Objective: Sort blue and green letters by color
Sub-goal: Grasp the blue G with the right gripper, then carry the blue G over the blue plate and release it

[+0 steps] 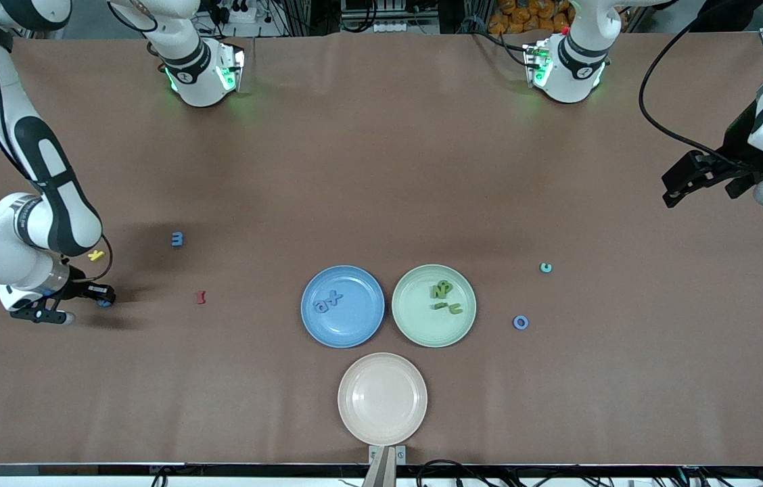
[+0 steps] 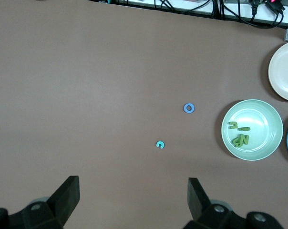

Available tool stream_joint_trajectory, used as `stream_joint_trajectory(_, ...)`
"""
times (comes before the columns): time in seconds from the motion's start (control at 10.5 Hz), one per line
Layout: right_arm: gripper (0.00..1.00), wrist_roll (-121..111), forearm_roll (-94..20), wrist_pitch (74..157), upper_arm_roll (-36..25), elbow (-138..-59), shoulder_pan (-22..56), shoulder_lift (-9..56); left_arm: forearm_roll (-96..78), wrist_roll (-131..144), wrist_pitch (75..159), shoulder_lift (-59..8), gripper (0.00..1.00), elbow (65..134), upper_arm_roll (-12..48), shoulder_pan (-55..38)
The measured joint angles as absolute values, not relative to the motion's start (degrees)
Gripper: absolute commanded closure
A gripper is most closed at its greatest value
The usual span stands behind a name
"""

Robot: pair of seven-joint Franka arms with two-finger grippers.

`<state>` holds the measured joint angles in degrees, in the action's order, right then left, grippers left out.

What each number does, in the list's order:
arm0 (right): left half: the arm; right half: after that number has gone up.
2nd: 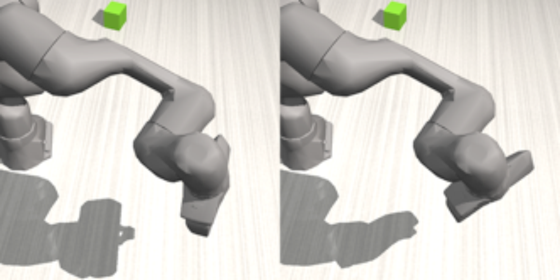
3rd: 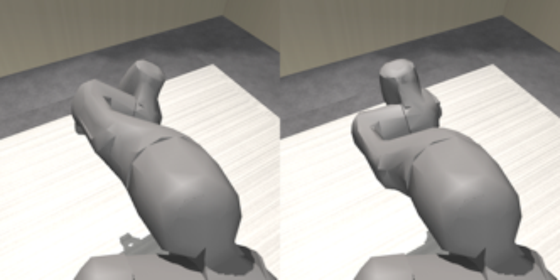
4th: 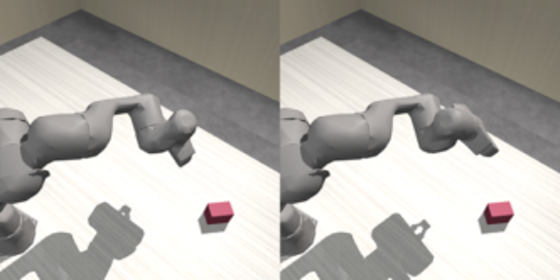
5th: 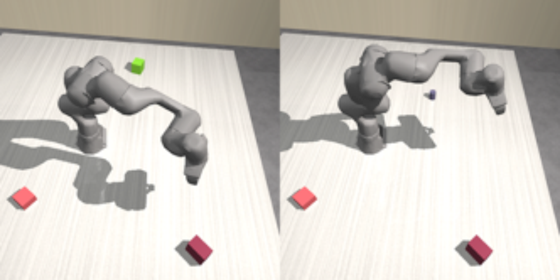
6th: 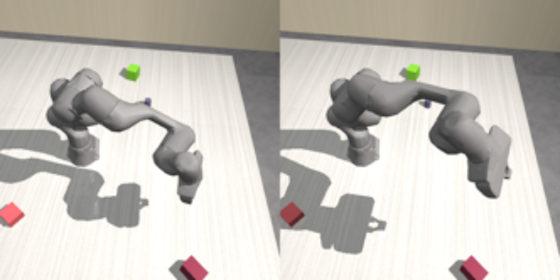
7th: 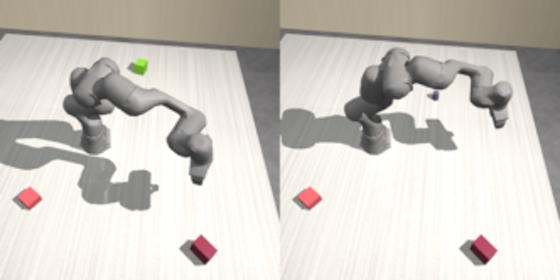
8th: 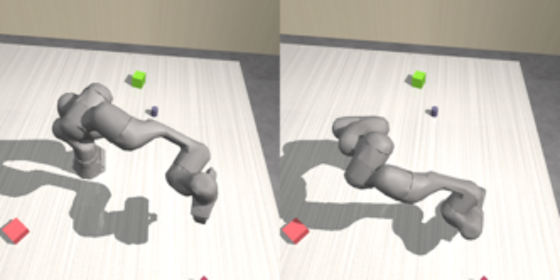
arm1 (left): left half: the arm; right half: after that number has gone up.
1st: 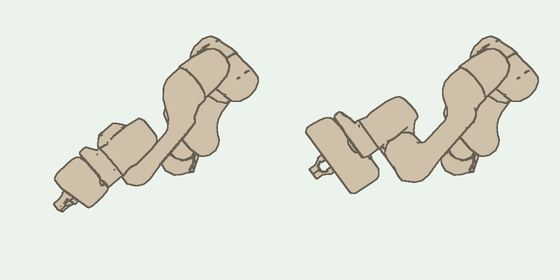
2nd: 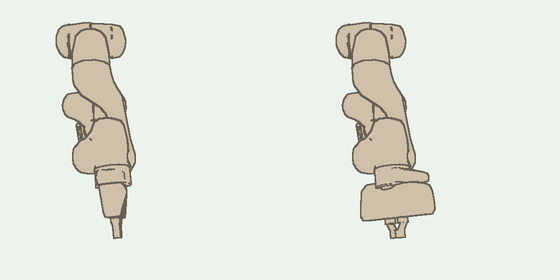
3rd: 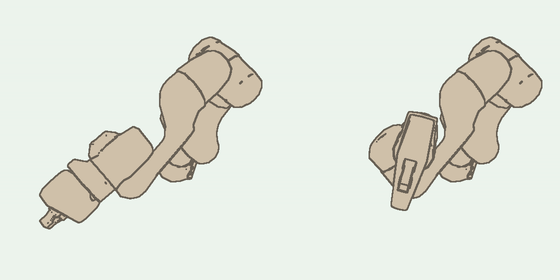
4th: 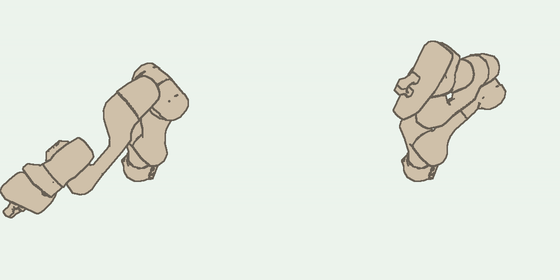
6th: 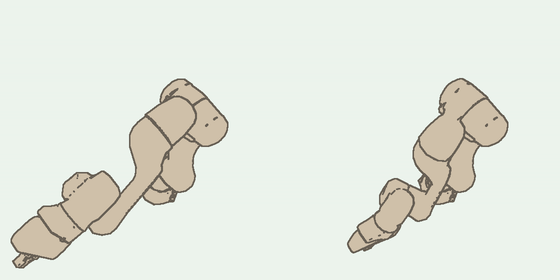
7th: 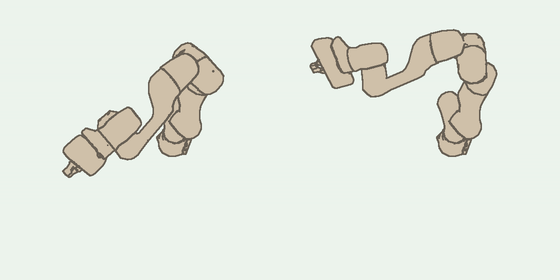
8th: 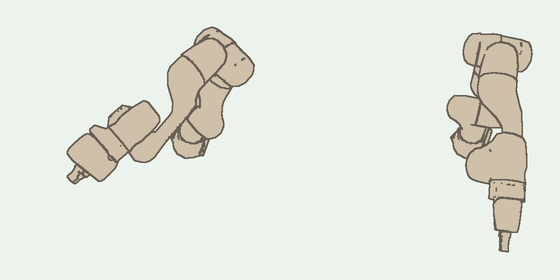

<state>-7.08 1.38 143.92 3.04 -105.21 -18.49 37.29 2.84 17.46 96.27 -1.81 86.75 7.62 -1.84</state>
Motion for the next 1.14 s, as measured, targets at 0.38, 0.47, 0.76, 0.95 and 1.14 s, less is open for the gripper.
stream_joint_trajectory(0.38,1.00,-0.14,1.20,137.23,5.29,-104.95,-16.36,35.23,2.84,17.30,96.20,-1.88,0.00,86.85,7.62,-1.83)
stream_joint_trajectory(0.47,1.00,5.53,1.16,134.62,6.60,-104.86,-14.57,33.92,2.84,16.90,96.19,-1.95,0.00,86.90,7.62,-1.83)
stream_joint_trajectory(0.76,1.00,30.00,1.07,129.85,12.99,-102.95,-7.53,31.48,2.84,16.65,96.15,-2.09,0.00,87.00,7.62,-1.83)
stream_joint_trajectory(0.95,1.00,47.35,1.03,129.52,14.42,-99.17,0.71,31.69,2.84,16.63,96.12,-2.18,0.00,87.05,7.62,-1.83)
stream_joint_trajectory(1.14,1.00,61.90,0.99,129.48,14.39,-93.78,7.91,33.90,2.84,16.62,96.11,-2.24,0.00,87.07,7.63,-1.84)
